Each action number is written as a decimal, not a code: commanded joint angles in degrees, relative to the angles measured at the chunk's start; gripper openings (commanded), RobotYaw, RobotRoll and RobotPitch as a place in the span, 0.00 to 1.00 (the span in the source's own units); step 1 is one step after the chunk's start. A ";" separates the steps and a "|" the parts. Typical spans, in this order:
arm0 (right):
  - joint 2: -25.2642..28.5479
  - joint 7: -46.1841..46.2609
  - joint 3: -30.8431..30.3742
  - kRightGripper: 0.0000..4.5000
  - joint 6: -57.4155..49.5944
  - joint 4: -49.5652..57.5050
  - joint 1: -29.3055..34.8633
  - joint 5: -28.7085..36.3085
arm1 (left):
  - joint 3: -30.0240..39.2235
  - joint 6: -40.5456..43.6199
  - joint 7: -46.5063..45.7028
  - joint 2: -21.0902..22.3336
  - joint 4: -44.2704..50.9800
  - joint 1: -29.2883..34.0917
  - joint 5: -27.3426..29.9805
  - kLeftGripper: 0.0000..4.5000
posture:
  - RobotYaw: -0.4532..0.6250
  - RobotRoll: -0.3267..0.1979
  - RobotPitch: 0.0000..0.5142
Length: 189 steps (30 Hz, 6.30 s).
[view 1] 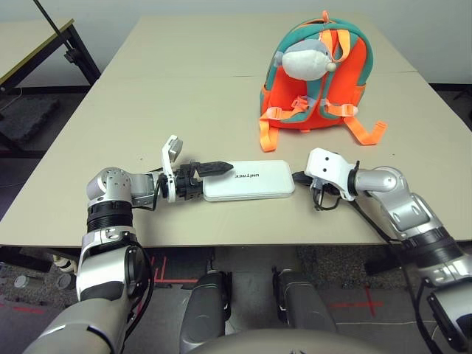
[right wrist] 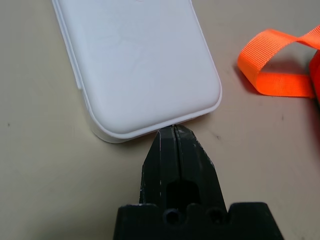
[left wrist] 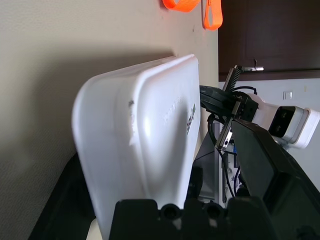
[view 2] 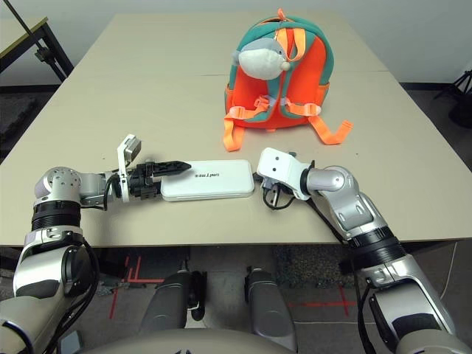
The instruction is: Put the pencil case into the backpack and zip it.
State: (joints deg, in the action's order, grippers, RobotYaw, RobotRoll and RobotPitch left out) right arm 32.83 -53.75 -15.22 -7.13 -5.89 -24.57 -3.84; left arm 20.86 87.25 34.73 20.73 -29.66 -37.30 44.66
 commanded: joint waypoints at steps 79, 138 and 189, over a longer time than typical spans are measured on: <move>-19.12 34.82 25.46 1.00 -16.57 -23.76 -25.81 18.87 | 9.25 -40.76 -5.03 13.29 9.26 -25.98 3.32 0.28 | 0.33 0.62 0.21; -16.34 44.63 32.15 0.05 -66.61 44.96 -3.53 36.06 | 2.97 -45.92 -0.20 9.32 0.91 -27.62 0.02 0.28 | 0.23 0.62 0.24; -12.12 38.97 20.60 0.05 -45.85 29.73 2.16 28.79 | -23.07 -51.49 40.15 13.98 -6.73 -31.32 -19.11 0.28 | 0.25 0.62 0.23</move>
State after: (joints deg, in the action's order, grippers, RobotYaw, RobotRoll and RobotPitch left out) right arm 20.54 -14.86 6.13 -52.29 24.73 -22.88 25.41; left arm -0.82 37.22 72.66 34.69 -35.21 -67.15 27.22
